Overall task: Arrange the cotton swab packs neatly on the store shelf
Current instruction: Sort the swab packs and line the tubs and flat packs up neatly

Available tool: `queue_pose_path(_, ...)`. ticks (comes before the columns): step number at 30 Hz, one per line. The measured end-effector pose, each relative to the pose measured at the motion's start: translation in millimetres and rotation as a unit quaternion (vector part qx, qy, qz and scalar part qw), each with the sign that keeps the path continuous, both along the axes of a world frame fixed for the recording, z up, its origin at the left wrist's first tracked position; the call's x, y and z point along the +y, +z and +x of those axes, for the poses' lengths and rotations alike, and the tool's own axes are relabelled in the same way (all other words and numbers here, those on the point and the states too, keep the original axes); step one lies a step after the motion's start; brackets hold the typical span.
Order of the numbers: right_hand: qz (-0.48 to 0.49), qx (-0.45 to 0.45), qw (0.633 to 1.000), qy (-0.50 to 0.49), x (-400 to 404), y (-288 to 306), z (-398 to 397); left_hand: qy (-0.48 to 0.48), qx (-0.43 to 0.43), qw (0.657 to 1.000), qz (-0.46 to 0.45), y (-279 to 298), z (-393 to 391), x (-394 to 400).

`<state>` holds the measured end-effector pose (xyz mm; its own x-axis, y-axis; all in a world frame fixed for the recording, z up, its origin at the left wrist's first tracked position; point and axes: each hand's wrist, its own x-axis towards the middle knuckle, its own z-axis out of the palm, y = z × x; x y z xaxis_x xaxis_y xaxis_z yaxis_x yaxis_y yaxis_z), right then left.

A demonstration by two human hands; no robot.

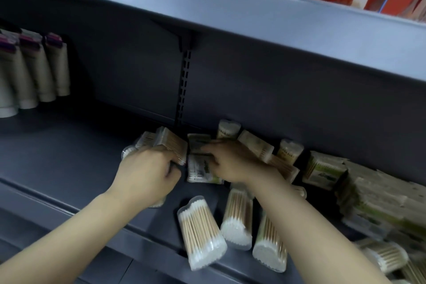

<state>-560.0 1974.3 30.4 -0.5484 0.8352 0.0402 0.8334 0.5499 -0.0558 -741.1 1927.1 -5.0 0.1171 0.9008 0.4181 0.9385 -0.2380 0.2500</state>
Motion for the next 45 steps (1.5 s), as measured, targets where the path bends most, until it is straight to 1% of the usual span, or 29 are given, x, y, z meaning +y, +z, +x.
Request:
queue_pose_path(3,-0.026,-0.097,0.995,-0.006,2,-5,-10,0.002,-0.009,1.000,0.012,0,1,-1)
queue_pose_path(5,-0.048,-0.136,0.989,-0.019,4,-7,-14,0.009,-0.020,1.000,0.012,0,1,-1)
queue_pose_path(12,-0.067,-0.149,0.986,-0.030,4,-4,-21,0.010,-0.057,0.998,0.009,1,0,1)
queue_pose_path(22,-0.153,-0.134,0.979,-0.027,3,5,-15,0.002,-0.081,0.996,0.020,2,2,1)
queue_pose_path(28,-0.113,-0.156,0.981,-0.011,0,2,-14,-0.001,-0.071,0.997,0.021,1,4,2)
queue_pose_path(30,-0.107,-0.146,0.984,-0.005,-2,4,-14,-0.002,-0.072,0.997,0.022,0,5,2)
queue_pose_path(37,-0.142,-0.088,0.986,-0.014,-3,5,-13,-0.002,-0.078,0.997,0.022,0,4,-2)
queue_pose_path(42,-0.105,-0.025,0.994,0.018,-6,14,-7,0.001,-0.080,0.996,0.028,1,6,-5)
queue_pose_path(45,-0.093,-0.003,0.996,0.018,-9,20,-2,0.006,-0.078,0.997,0.026,3,10,-6)
